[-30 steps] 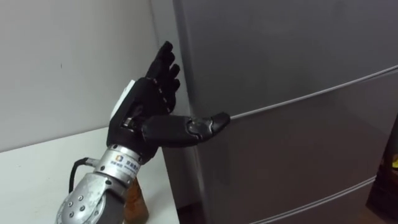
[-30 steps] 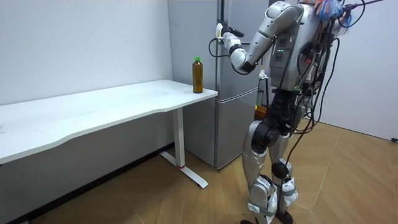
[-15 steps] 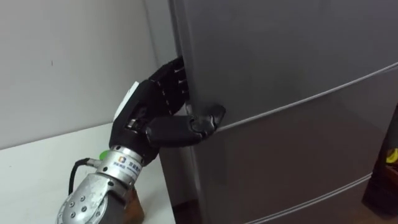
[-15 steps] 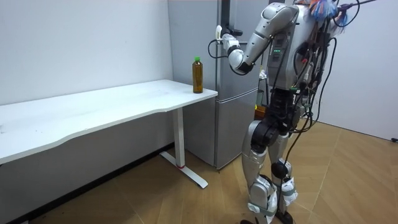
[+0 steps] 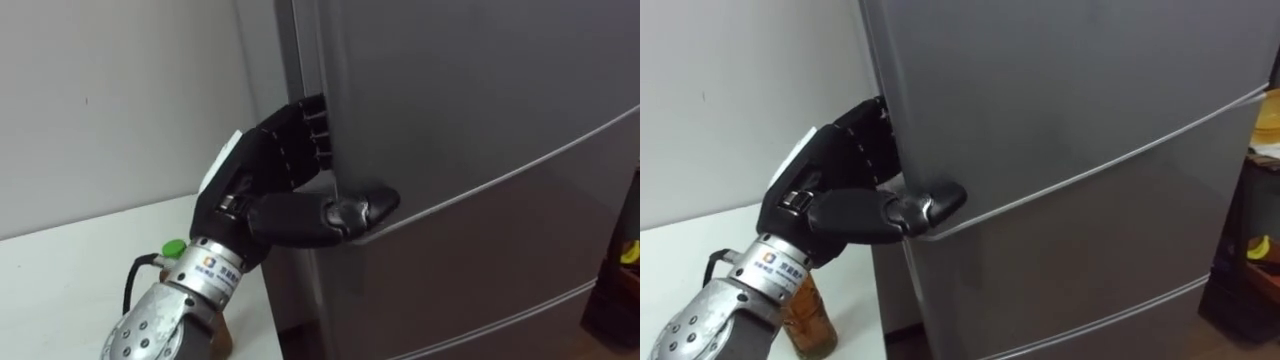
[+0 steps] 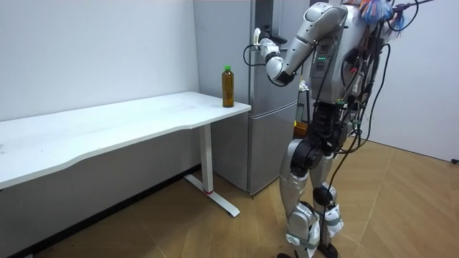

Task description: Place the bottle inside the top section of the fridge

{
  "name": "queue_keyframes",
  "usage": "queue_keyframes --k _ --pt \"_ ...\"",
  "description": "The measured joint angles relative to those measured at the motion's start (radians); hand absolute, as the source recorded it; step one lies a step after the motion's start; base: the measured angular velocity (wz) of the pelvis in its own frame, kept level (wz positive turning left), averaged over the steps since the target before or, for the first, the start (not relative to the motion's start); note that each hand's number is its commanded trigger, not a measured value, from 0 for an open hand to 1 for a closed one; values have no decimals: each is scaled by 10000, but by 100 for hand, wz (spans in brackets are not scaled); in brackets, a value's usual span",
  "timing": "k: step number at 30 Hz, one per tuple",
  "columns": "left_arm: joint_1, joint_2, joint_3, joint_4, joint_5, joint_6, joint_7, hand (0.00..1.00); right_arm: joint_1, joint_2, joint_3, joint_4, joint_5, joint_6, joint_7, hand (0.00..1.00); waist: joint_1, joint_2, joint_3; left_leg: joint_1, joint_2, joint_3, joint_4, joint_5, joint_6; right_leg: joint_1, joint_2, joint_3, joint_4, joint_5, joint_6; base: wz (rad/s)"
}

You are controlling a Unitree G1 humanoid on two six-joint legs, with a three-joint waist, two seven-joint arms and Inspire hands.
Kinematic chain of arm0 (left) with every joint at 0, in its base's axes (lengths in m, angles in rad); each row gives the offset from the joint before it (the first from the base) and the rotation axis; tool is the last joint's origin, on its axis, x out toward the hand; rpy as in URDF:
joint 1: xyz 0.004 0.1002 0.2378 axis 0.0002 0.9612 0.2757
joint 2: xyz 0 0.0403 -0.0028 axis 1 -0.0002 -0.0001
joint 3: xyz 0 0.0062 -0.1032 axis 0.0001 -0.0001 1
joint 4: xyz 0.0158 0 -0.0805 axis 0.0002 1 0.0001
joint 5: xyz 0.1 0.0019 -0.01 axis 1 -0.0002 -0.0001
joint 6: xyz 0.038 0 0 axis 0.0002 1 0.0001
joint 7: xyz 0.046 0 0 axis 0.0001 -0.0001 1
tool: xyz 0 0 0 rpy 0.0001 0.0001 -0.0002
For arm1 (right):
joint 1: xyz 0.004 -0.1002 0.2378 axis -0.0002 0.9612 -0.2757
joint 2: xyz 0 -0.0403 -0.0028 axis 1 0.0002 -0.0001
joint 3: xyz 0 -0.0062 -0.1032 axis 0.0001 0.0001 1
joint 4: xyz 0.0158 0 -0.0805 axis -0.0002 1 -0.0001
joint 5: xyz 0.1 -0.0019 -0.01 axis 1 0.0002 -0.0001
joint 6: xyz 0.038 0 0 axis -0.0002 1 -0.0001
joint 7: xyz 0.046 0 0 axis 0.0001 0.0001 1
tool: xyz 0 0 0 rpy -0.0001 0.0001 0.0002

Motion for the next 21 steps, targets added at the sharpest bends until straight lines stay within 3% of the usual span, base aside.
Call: queue_keyframes --k 7,21 --pt "3 29 -4 11 180 1 -53 0 15 -47 30 0 64 -4 -7 0 46 3 53 30 -3 6 0 1 2 17 3 96 2 0 1 0" --pt "102 147 -216 -391 673 -10 -125 0 19 -87 206 -15 114 -94 -29 0 228 78 43 6 -13 12 -1 1 3 -3 2 152 -8 -7 11 0"
